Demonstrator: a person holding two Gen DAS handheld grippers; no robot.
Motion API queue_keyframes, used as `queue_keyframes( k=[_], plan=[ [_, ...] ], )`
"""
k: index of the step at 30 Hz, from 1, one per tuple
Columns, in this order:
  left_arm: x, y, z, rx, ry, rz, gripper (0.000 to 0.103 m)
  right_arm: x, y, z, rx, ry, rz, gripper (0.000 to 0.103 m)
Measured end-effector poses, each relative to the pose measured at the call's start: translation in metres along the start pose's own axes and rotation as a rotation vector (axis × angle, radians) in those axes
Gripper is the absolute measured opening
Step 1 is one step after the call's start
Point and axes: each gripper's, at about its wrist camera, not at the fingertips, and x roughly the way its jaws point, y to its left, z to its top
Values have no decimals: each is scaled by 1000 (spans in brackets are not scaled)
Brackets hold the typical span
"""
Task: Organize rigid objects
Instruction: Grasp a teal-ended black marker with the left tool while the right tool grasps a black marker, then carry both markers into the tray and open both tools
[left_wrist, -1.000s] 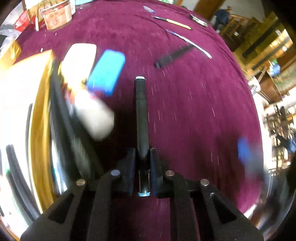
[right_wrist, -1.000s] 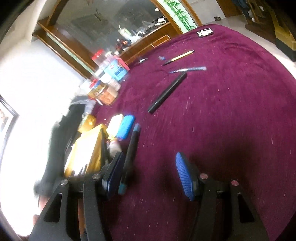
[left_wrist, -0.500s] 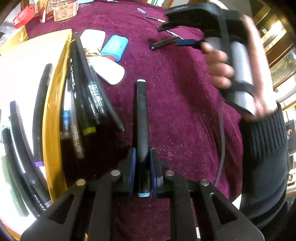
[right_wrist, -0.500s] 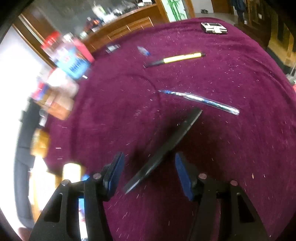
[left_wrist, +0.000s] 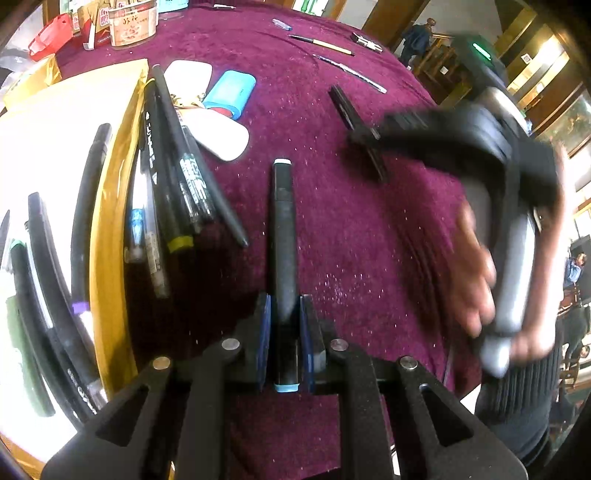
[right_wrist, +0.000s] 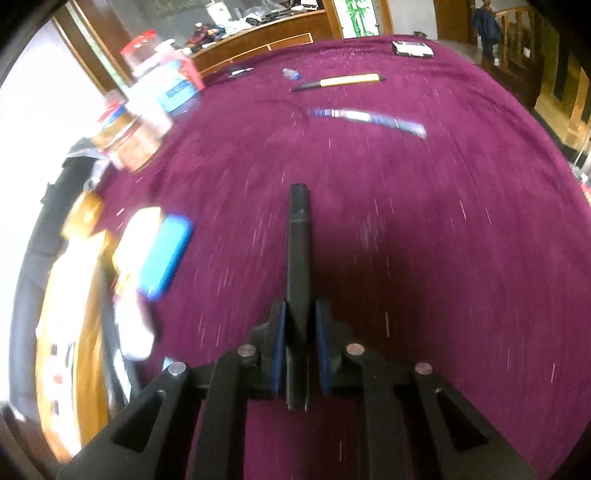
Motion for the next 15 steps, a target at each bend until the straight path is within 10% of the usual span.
queue_keyframes(
  k=[7,15],
  plan=[
    [-1,-10,-10,11,-18,30,13,-42,-12,-79,13,-30,100,13],
    [8,-32,3,99,-68,131,12,-48,-12,-91,19,-55,110,14]
  ],
)
